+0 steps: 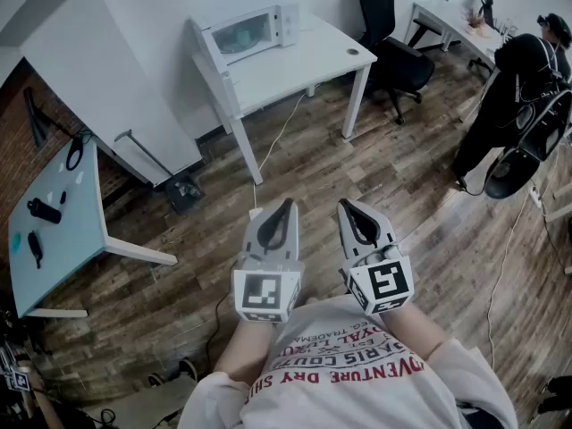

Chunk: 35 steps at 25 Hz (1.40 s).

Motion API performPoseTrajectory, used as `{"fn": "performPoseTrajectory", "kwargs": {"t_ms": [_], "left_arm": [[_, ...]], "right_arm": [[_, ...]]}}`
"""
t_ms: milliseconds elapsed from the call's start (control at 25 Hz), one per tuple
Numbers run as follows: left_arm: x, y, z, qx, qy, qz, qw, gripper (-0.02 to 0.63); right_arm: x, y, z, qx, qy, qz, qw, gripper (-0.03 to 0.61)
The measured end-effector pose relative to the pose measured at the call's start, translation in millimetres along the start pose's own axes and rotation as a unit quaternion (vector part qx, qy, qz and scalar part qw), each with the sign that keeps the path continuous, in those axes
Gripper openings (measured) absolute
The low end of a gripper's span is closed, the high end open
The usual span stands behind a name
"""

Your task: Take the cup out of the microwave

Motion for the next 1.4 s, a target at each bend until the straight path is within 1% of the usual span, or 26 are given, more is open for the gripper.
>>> {"fn": "performPoseTrajectory", "kwargs": {"t_ms": [280, 400, 520, 680, 800, 1080, 1240, 1400], "left_arm": [[3, 1, -2, 0.001, -0.003, 0.016, 0.9999, 0.008], [5, 1, -3, 0.000, -0.001, 0.019, 0.9998, 0.008], [6, 4, -4, -0.001, 0.000, 0.030, 0.9995, 0.008], [7, 11, -11, 0.007, -0.001, 0.050, 0.9988, 0.008], [10, 16, -22, 0.010, -0.009, 0.052, 0.9986, 0.008], [24, 23, -78, 0.023, -0.033, 0.044, 0.9982, 0.008], [33, 22, -125, 0.030, -0.051, 0.039, 0.9975, 0.008], [40, 18, -179, 0.039, -0.069, 0.043, 0.9959, 0.008]], "right_arm": [[0, 0, -2, -0.001, 0.003, 0.008, 1.000, 0.011], [0, 0, -3, -0.002, 0.007, -0.002, 1.000, 0.011], [-3, 2, -3, -0.004, 0.008, -0.010, 1.000, 0.011], [-9, 7, -7, 0.004, 0.003, -0.013, 1.000, 0.011], [-18, 10, -19, 0.007, -0.004, -0.021, 1.000, 0.011], [-63, 8, -72, 0.011, -0.028, -0.037, 0.999, 0.011], [-101, 0, -115, 0.012, -0.047, -0.045, 0.998, 0.011], [-144, -12, -160, 0.022, -0.069, -0.051, 0.996, 0.011]]}}
Point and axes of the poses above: the fingertips, and each gripper's own axes: z backward along the fingers, x to its left, y out of its underside, the point moved 10 cm from there along z, backward along the fingers, and after that the axes turned 9 degrees about -z, right-handed, at the moved point
